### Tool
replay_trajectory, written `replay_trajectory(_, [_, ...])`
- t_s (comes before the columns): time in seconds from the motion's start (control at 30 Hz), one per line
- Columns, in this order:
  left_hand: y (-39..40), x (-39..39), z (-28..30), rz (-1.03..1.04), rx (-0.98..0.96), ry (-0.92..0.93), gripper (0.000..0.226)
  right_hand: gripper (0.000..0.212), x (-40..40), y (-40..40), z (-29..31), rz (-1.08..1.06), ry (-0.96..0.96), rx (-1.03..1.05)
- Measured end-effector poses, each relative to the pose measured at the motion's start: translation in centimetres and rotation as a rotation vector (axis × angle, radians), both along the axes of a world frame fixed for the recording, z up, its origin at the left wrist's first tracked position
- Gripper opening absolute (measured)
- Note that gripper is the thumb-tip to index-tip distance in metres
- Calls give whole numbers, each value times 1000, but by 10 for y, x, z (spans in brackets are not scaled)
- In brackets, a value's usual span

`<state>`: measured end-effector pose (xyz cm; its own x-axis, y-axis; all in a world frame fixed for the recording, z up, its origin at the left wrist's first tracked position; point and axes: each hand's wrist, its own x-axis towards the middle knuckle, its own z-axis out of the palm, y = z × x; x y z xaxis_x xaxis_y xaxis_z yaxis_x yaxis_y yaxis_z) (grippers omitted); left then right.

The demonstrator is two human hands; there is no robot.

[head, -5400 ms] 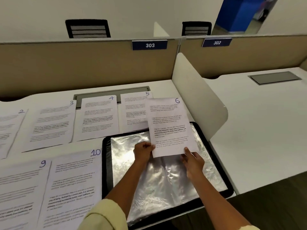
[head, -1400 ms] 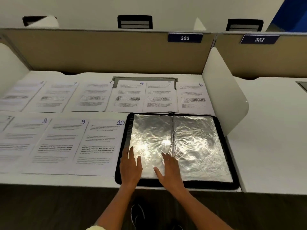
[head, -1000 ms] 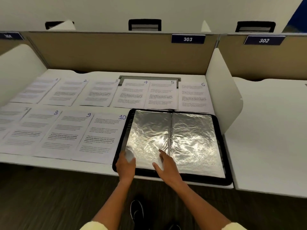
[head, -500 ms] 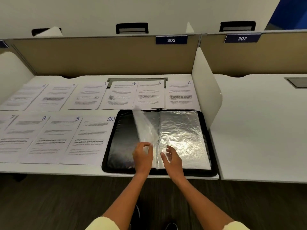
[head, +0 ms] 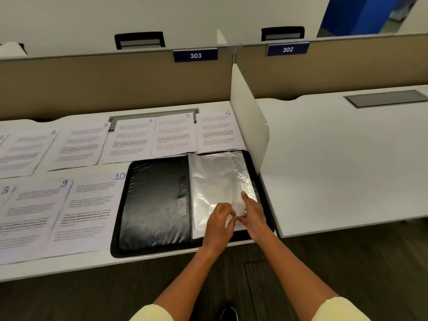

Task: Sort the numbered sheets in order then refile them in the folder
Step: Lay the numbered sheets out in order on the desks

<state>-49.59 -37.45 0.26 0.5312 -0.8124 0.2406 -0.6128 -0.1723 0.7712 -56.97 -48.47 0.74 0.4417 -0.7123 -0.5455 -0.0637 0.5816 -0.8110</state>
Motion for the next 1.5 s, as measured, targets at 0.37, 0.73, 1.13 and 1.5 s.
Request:
replay_trajectory(0.37, [2,-10,-13,-234,89,-15,46,53,-39,-14,-12,-28,402,-335])
replay_trajectory(0.73, [28,44,-37,71,511,-170,66,51,-16,-5,-17,344,552,-1097])
replay_trajectory(1.13, [26,52,-37,-76,709,-236,66,81,-17,6,-42,944,929,-1142])
replay_trajectory(1.5, [25,59,-40,-147,721,-172,77,104,-24,12,-40,913,955,-1080])
